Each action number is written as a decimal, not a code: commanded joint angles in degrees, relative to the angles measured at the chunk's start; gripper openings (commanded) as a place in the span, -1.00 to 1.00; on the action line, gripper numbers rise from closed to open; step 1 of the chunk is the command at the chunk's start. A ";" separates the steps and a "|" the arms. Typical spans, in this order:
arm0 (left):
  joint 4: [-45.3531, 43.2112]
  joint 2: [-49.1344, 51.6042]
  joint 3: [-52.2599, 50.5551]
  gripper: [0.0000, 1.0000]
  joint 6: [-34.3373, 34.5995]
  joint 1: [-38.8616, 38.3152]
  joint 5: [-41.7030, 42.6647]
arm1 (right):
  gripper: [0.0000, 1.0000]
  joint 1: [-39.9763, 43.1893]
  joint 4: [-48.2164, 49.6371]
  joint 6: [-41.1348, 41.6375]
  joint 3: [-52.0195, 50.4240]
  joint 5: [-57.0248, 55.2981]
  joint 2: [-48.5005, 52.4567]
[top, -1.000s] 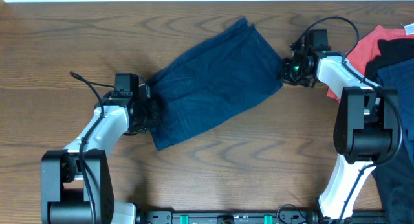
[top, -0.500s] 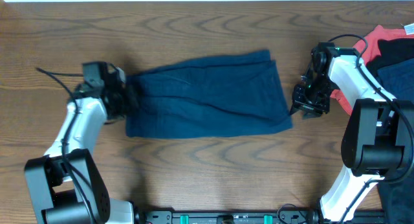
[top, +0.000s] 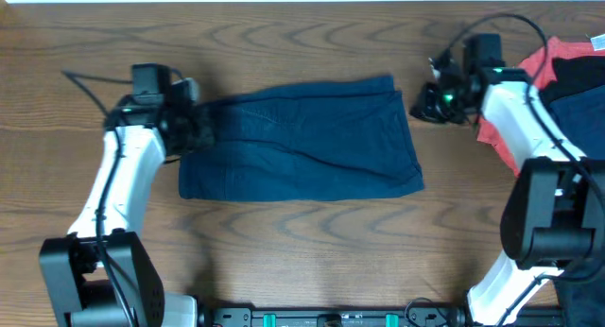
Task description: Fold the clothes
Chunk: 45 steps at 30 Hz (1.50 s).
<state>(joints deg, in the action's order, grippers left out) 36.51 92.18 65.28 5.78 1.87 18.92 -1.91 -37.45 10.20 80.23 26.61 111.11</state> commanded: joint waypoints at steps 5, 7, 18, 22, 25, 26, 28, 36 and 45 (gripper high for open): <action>-3.91 6.58 -1.73 -0.80 -5.55 -5.22 -0.96 | -0.97 -8.81 11.34 8.22 0.00 4.17 10.12; -5.81 9.42 -1.73 -0.81 -5.57 -5.16 -0.96 | -0.97 -10.38 14.01 8.15 0.00 4.72 12.07; -11.67 17.64 -1.73 -0.81 -5.60 -4.39 -9.46 | -0.98 -7.23 22.34 13.07 0.39 -11.74 15.76; -10.78 17.29 -1.49 -0.79 -5.75 -3.45 -8.83 | -0.98 -2.03 21.42 13.33 0.85 -3.85 15.45; -8.74 15.58 -0.50 -0.52 -5.75 -3.39 -6.38 | -0.89 0.57 19.43 10.05 1.01 8.37 13.62; -8.22 14.82 -0.24 -0.46 -5.73 -3.41 -5.49 | -0.88 0.92 17.94 8.66 1.01 11.56 12.61; -7.63 12.79 -0.11 -0.39 -5.66 -3.39 -3.43 | -0.86 0.79 12.72 3.50 1.01 16.85 9.42; -6.99 10.08 -0.22 -0.38 -5.09 -3.41 -3.02 | -0.97 -10.78 -7.17 -13.75 1.01 18.36 0.39; -6.21 10.12 -0.26 -0.62 -5.09 -3.45 -3.04 | -0.94 -26.58 -11.78 -11.93 0.92 -4.52 7.78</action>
<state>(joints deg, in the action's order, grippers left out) 29.74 102.63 64.42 1.06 -1.87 15.97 -27.29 -47.40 -0.99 81.30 32.95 115.18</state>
